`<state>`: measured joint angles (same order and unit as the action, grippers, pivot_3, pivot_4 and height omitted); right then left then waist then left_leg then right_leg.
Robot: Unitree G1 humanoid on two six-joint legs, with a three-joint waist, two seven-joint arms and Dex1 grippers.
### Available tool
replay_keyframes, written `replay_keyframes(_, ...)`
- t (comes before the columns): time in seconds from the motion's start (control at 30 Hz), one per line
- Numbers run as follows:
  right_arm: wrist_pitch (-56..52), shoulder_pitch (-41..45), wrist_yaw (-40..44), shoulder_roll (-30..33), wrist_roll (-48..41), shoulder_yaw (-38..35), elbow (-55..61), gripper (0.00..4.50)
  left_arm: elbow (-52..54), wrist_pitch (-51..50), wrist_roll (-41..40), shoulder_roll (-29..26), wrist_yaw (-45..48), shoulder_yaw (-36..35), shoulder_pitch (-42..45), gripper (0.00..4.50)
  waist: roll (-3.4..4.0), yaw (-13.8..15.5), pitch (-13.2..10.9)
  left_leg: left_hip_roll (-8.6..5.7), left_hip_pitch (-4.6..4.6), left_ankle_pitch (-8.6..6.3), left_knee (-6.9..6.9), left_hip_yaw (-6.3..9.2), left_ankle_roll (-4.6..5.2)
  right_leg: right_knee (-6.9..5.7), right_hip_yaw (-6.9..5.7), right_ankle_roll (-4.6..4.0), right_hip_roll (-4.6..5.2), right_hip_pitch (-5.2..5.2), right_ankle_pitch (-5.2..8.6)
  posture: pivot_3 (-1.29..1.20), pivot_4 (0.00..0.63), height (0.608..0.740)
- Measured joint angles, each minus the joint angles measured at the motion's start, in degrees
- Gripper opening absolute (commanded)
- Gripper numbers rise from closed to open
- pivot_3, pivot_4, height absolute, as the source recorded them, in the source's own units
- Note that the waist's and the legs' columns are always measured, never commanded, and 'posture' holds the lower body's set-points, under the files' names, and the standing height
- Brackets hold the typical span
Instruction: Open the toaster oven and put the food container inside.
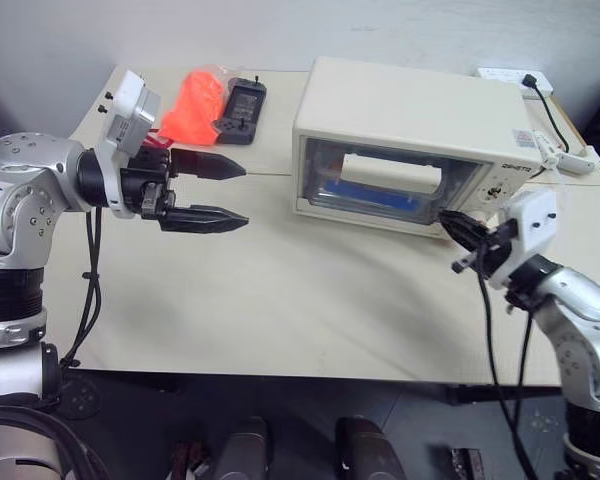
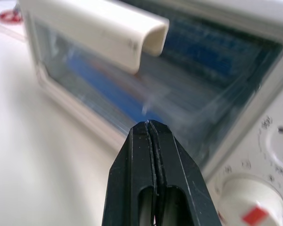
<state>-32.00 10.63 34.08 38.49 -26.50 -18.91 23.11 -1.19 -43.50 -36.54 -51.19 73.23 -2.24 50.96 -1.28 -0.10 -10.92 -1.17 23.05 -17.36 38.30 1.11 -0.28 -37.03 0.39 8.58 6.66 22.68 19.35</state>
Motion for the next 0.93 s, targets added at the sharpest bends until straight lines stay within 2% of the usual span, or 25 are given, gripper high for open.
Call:
replay_keyframes(0.1, -0.5, -5.2, 7.0, 7.9, -1.4, -6.2, -1.5, 0.0, -0.4, 0.3, 0.1, -0.1, -0.4, -0.3, -1.1, 4.39, 0.0, 0.0, 0.0, -0.03, 0.0, -0.02, 0.02, -0.03, 0.05, 0.04, -0.01, 0.0, -0.02, -0.04, 0.0, 0.0, 0.15, 0.74)
replay_keyframes(0.27, -0.8, -10.5, 16.2, 15.3, -3.5, -13.8, -3.8, 0.0, -0.9, 0.8, 0.5, -0.3, -0.6, -0.6, -2.2, 4.39, 0.02, -0.2, 0.0, 0.02, -0.07, -0.02, 0.08, -0.11, 0.04, 0.02, 0.02, 0.0, -0.08, -0.05, 0.0, 0.0, 0.15, 0.74)
replay_keyframes(0.37, -2.4, -11.3, 22.2, 19.5, -6.9, -19.4, -5.7, 0.61, -1.7, 1.5, 1.2, -0.8, -0.6, -0.7, -2.4, 4.5, 0.02, -0.2, 0.0, 0.06, -0.07, -0.02, 0.1, -0.1, 0.04, 0.02, 0.02, 0.0, -0.08, -0.08, 0.0, 0.0, 0.15, 0.74)
replay_keyframes(0.43, -3.3, -11.8, 26.8, 22.2, -8.9, -22.4, -6.7, 1.28, -2.1, 1.7, 1.4, -1.4, -0.5, -0.9, -2.4, 4.5, 0.02, -0.1, 0.0, 0.12, -0.07, -0.02, 0.11, -0.08, 0.04, 0.03, 0.0, 0.0, -0.07, -0.09, 0.0, 0.0, 0.15, 0.74)
replay_keyframes(0.63, -9.5, -11.1, 33.3, 26.5, -14.8, -25.9, -9.9, 3.25, -3.9, 2.3, 2.2, -2.5, 0.0, -1.2, -2.2, 4.5, 0.02, 0.0, 0.0, 0.22, -0.06, -0.02, 0.13, -0.07, 0.05, 0.04, -0.01, 0.0, -0.04, -0.1, 0.0, 0.0, 0.15, 0.74)
replay_keyframes(0.77, -9.8, -10.0, 35.0, 28.8, -14.7, -26.9, -11.7, 4.47, -4.0, 2.7, 2.3, -3.7, 1.3, -1.2, -2.0, 4.5, 0.02, -0.1, 0.0, 0.22, -0.06, -0.02, 0.14, -0.09, 0.05, 0.05, 0.0, 0.0, -0.04, -0.1, 0.0, 0.0, 0.15, 0.74)
replay_keyframes(0.93, -6.8, -9.0, 35.7, 29.0, -12.2, -26.6, -14.2, 4.47, -3.9, 3.7, 3.1, -4.1, 2.3, -1.2, -2.0, 4.5, 0.02, 0.0, 0.0, 0.21, -0.05, -0.02, 0.14, -0.09, 0.04, 0.05, -0.01, 0.0, -0.03, -0.1, 0.0, 0.0, 0.15, 0.74)
